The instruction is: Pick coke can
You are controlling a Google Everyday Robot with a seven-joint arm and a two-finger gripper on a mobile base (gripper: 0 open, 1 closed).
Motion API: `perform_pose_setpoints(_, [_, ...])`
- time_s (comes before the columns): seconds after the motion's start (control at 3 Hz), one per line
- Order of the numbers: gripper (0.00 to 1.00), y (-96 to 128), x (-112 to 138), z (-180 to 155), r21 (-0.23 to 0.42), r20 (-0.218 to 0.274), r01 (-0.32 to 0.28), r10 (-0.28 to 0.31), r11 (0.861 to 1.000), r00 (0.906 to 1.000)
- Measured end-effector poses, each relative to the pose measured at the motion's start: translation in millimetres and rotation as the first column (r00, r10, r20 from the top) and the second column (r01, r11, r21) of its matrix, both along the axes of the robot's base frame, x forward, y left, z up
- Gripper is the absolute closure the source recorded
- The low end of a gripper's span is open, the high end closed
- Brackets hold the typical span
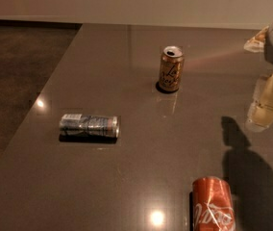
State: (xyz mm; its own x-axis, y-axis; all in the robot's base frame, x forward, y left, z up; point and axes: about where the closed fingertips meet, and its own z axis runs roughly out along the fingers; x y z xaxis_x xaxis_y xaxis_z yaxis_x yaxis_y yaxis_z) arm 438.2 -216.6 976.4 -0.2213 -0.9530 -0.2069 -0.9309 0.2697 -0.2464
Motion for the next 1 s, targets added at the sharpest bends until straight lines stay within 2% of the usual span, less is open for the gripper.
perform_pose_setpoints(0.33, [0.00,0.0,0.0,0.0,0.000,0.000,0.000,0.000,1.000,1.0000])
perform_pose_setpoints(0.67, [0.00,4.8,-5.2,0.9,0.010,-0.015,-0.050,0.050,0.999,0.9986])
perform_pose_setpoints(1.0, [0.00,13.6,-25.2,-2.0,-0.005,-0.020,-0.162,0.162,0.987,0.9866])
